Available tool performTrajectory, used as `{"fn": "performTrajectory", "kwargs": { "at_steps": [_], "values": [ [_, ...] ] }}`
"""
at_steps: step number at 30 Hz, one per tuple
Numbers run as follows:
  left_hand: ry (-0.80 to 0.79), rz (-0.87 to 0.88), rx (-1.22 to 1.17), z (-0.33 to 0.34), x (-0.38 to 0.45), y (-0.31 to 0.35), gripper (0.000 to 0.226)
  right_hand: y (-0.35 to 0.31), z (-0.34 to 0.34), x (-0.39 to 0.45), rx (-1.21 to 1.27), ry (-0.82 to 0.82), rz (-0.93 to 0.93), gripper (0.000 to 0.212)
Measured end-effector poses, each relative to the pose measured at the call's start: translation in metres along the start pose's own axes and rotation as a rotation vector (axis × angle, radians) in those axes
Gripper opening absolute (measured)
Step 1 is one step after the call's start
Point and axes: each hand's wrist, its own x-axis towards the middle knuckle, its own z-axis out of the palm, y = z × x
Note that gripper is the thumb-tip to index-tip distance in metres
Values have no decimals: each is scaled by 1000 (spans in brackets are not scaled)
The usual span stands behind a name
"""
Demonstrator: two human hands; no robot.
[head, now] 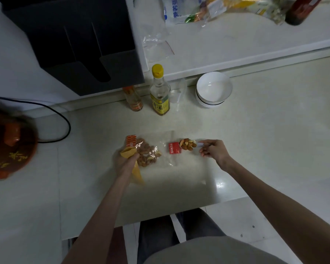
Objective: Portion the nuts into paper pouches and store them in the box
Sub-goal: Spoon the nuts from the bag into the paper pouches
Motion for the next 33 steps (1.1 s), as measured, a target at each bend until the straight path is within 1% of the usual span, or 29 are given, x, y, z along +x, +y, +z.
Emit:
{"fn": "performTrajectory", "kwargs": {
  "at_steps": [2, 4, 5, 8, 9, 11, 13, 15, 17, 19, 20, 23, 27, 31, 33],
  "values": [
    [50, 45, 35, 4, -2, 3, 31, -1, -9, -1, -4, 10, 2, 40],
    [72, 50, 82, 6, -2, 5, 28, -2, -17, -2, -9, 18, 2, 39],
    [88, 64, 120, 8, -2, 4, 31, -3, -21, -3, -10, 21, 1, 39],
    [142, 116, 222, 14, -11, 10, 54, -8, -31, -6, -10, 16, -11, 36],
    [130, 159, 214, 19, -16, 14, 54, -10, -33, -7, -10, 10, -17, 36],
    [28, 251, 186, 29, -29, 23, 44, -15, -39, -11, -16, -7, -30, 37],
    [-37, 291, 211, 40, -36, 29, 44, -22, -43, -16, -15, -37, -51, 37],
    [-100, 289, 274, 51, -45, 38, 46, -32, -48, -24, -9, -82, -74, 37],
    [-182, 345, 385, 61, -55, 49, 48, -44, -53, -33, 10, -132, -91, 36],
    [-279, 381, 417, 74, -64, 60, 48, -56, -56, -43, 49, -179, -97, 35],
    [-304, 407, 434, 80, -69, 67, 48, -63, -58, -49, 63, -200, -103, 35],
    [-326, 503, 486, 91, -78, 85, 54, -88, -66, -65, 51, -239, -141, 33],
    [-317, 609, 484, 94, -89, 107, 59, -122, -82, -86, 27, -249, -194, 31],
    [-289, 701, 465, 95, -102, 132, 66, -153, -92, -105, -68, -228, -237, 30],
    [-261, 784, 445, 95, -108, 142, 63, -166, -95, -113, -146, -211, -271, 28]
  ]
}}
